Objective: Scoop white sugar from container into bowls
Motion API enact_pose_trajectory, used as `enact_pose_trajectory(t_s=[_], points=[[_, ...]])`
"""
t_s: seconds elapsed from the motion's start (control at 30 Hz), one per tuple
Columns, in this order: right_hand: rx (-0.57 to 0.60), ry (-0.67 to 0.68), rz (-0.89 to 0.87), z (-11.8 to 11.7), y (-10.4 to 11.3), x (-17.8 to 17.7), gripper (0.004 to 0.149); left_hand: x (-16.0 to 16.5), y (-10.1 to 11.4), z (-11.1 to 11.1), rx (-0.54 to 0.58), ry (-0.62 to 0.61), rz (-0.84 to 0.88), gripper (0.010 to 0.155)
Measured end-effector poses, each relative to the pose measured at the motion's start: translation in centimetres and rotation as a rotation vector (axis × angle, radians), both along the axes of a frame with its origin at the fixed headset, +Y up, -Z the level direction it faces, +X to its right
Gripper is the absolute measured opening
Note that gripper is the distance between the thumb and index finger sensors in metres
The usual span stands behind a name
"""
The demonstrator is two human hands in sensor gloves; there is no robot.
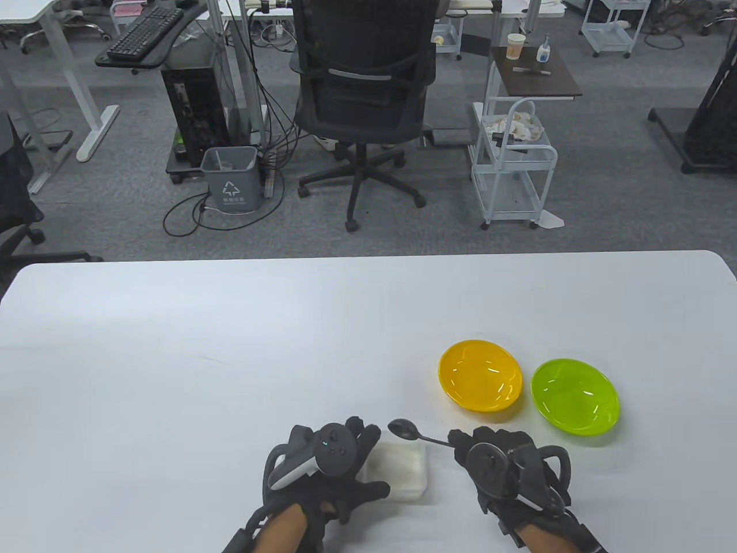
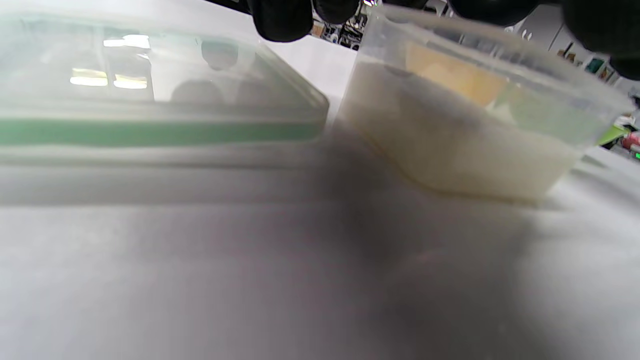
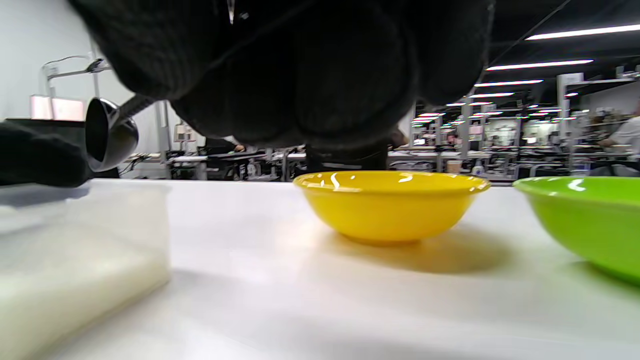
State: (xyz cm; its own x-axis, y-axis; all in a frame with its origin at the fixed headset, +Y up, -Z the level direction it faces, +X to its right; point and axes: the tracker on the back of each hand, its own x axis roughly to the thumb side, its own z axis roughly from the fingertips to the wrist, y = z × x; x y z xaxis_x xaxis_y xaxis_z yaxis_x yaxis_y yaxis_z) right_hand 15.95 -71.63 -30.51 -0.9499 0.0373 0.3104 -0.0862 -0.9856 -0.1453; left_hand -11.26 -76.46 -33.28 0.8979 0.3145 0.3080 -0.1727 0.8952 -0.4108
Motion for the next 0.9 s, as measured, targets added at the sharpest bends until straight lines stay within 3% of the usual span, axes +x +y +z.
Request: enact_pose_trajectory(t_s=[0.13, 0.47, 0.77, 0.9], points=[[0.116, 0.012, 0.108, 0.7, -0.6, -0.7, 0.04, 0.4, -0.3, 0.0, 0.014, 0.001, -0.011, 0.098], [0.195, 0.051, 0.24, 1.5, -1.1, -2.5, 0.04, 0.0, -0.8, 0.0, 0.011, 0.018, 0.034, 0.095], [0.097, 0.086, 0.163, 1.4, -0.9, -2.7, 0.039, 0.1, -0.8, 0.1, -0.005, 0.021, 0.043, 0.096], [-0.049, 0.069, 0.029, 0.7, -1.3, -2.4, 0.039, 0.1, -0.8, 0.1, -0.009, 0.02, 0.039, 0.096]])
